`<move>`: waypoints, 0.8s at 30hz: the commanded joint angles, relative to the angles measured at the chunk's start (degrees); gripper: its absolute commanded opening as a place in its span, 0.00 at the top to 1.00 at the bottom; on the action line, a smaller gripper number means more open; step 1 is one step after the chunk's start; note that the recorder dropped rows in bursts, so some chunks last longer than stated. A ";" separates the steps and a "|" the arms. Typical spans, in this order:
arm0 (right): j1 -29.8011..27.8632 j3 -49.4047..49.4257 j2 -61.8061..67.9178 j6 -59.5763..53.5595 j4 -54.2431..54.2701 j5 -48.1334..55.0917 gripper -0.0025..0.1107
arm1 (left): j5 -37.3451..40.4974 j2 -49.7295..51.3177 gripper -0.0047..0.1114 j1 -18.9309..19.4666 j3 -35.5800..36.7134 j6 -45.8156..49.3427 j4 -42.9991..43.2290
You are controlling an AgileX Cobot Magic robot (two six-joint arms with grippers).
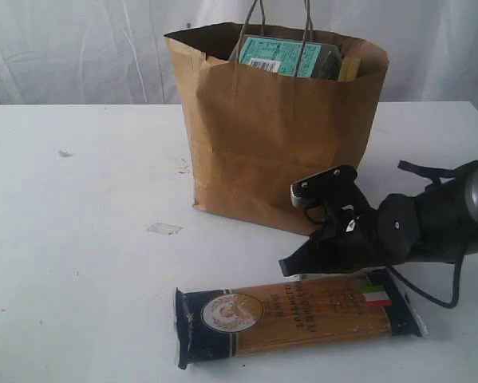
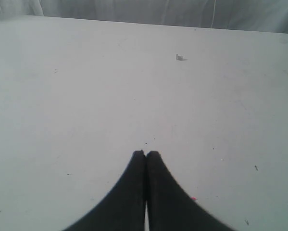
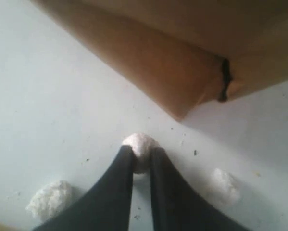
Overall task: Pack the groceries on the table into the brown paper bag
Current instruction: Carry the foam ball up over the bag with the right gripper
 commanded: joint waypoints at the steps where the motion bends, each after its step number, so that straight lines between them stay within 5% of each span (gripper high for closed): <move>1: -0.03 -0.03 -2.96 -0.63 -0.02 2.34 0.98 | -0.29 -0.23 0.96 0.03 0.18 -0.09 -0.31; 17: 0.01 -0.03 -20.04 0.13 5.04 22.21 0.98 | -0.29 -0.23 0.96 0.03 0.18 -0.09 -0.31; 24: 0.01 -0.03 -31.71 -2.11 3.28 40.74 0.98 | -0.29 -0.23 0.96 0.03 0.18 -0.09 -0.31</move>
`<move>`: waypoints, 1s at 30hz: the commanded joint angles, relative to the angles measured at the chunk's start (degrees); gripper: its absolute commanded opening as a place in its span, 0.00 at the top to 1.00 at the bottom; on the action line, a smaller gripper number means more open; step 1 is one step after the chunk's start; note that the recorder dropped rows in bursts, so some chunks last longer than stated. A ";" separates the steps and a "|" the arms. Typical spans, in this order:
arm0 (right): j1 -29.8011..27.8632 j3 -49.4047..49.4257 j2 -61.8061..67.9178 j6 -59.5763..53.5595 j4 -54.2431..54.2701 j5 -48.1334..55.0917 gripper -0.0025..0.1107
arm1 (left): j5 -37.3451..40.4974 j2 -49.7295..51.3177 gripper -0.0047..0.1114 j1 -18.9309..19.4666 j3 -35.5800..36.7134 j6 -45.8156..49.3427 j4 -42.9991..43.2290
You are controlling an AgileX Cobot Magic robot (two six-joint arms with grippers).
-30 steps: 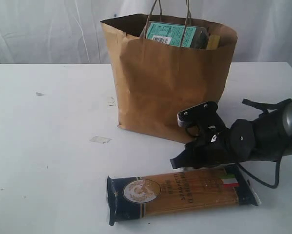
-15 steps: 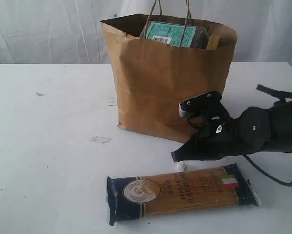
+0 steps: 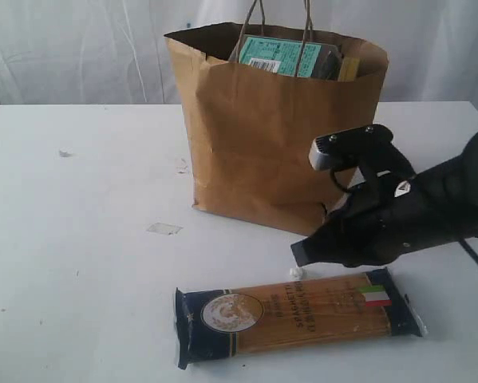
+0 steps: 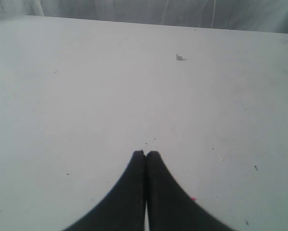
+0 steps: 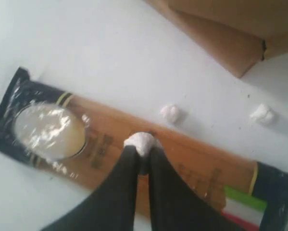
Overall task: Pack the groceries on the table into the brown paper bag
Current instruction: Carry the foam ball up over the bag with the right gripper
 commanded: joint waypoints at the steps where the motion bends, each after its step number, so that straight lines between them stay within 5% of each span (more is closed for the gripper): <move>1: 0.01 -0.03 -7.52 -1.51 -1.73 12.43 0.98 | -0.29 -0.23 0.96 0.03 0.18 -0.09 -0.31; 7: 0.01 -1.78 -19.01 -0.46 -4.03 9.17 0.98 | -0.18 -0.23 0.96 0.03 0.18 -0.16 -0.31; 9: -0.79 -5.85 -23.09 11.45 -10.99 -2.15 0.98 | -0.18 -0.23 0.96 -0.36 0.18 -0.16 -0.31; 11: -4.72 -15.33 -19.49 27.29 -22.09 0.20 0.98 | -0.18 -0.23 0.96 -1.57 0.18 -0.16 -0.31; 16: -12.42 -43.41 2.76 16.13 -17.49 32.13 0.98 | -0.18 -0.23 0.96 -2.21 0.18 -0.16 -0.31; 20: -12.72 -52.16 10.04 16.58 -17.08 30.47 0.98 | -0.18 -0.23 0.96 -2.21 0.18 -0.16 -0.31; 30: -12.72 -52.38 13.19 14.46 -17.74 25.29 0.93 | -0.18 -0.23 0.96 -2.21 0.18 -0.16 -0.31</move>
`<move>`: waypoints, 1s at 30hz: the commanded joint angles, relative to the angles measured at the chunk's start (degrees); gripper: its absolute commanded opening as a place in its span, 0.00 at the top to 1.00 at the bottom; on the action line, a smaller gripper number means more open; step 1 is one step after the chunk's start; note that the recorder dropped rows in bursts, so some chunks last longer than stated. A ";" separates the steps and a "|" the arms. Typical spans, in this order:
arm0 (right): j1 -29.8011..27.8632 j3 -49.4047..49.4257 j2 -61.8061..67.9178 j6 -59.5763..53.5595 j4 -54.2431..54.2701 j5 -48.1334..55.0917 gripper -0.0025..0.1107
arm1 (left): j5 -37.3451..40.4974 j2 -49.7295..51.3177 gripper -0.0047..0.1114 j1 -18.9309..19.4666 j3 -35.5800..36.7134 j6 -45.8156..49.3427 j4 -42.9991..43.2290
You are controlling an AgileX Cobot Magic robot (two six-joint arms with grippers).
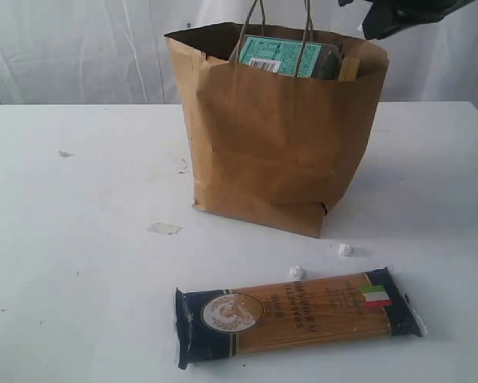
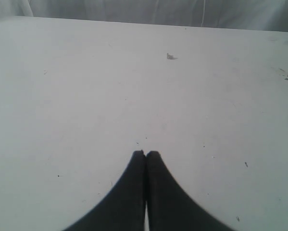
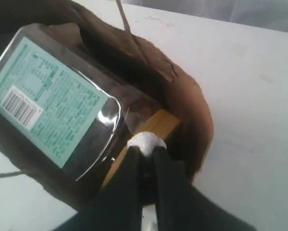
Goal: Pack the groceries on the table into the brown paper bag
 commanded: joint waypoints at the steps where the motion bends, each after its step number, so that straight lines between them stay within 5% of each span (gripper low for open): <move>1: -0.19 -0.48 0.62 -0.72 -0.51 -3.07 0.90 | -0.18 -0.23 0.96 -0.34 0.18 -0.16 -0.31; 7: -0.19 -0.48 0.90 -0.60 -4.20 -4.03 0.74 | -0.18 -0.23 0.96 -0.34 0.18 -0.16 -0.31; 15: -0.19 -0.48 0.90 -0.60 -4.20 2.10 0.73 | -0.18 -0.23 0.96 -0.34 0.18 -0.16 -0.31; 19: -0.07 -0.13 0.79 -0.75 -3.18 10.29 0.79 | -0.18 -0.23 0.96 -0.34 0.18 -0.16 -0.31; 23: 0.06 3.74 -1.62 -3.39 2.42 8.34 0.98 | -0.18 -0.23 0.96 -0.34 0.18 -0.16 -0.31; 30: 6.90 14.35 -8.42 -4.88 3.90 0.80 0.98 | -0.18 -0.23 0.96 -0.34 0.18 -0.16 -0.31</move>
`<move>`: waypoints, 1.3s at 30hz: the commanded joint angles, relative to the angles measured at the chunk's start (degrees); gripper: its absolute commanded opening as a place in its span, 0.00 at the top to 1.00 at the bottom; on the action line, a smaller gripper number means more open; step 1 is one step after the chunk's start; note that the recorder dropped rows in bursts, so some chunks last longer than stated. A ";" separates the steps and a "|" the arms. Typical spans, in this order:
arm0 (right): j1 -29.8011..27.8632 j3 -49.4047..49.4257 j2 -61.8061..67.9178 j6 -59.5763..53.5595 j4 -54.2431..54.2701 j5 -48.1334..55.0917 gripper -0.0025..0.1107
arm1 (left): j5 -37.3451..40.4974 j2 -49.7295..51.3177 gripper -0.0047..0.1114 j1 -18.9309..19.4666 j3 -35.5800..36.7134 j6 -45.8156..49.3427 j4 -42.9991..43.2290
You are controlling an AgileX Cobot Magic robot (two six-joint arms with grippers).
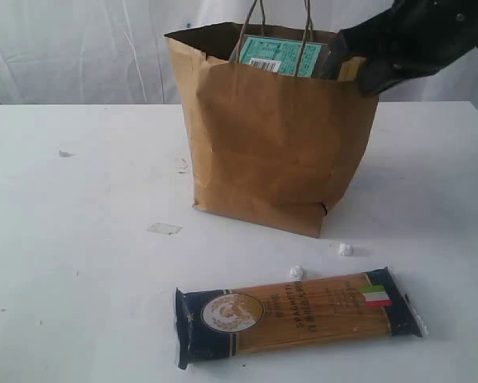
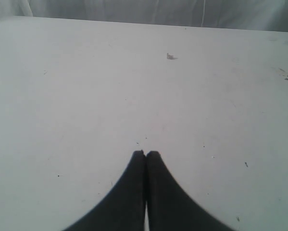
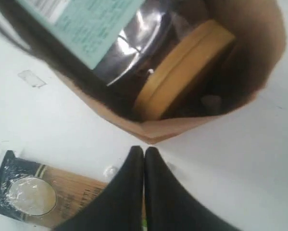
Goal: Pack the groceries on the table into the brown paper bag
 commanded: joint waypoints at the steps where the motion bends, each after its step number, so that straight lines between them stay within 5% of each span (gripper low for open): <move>1: 5.48 6.42 -4.61 -1.98 0.91 -4.98 0.98 | -0.18 -0.23 0.96 -0.34 0.18 -0.16 -0.31; 11: 17.29 19.41 -4.42 -11.86 1.01 -11.60 0.98 | -0.18 -0.23 0.96 -0.34 0.18 -0.16 -0.31; 18: 17.17 27.97 1.74 -10.48 -9.00 -24.97 0.96 | -0.18 -0.23 0.96 -0.34 0.18 -0.16 -0.31; 28: 15.48 27.97 12.11 2.88 -10.42 -28.19 0.62 | -0.18 -0.23 0.96 -0.34 0.18 -0.16 -0.31; 39: 12.54 26.18 19.23 5.21 -9.28 -29.63 0.60 | -0.18 -0.23 0.96 -0.34 0.18 -0.16 -0.31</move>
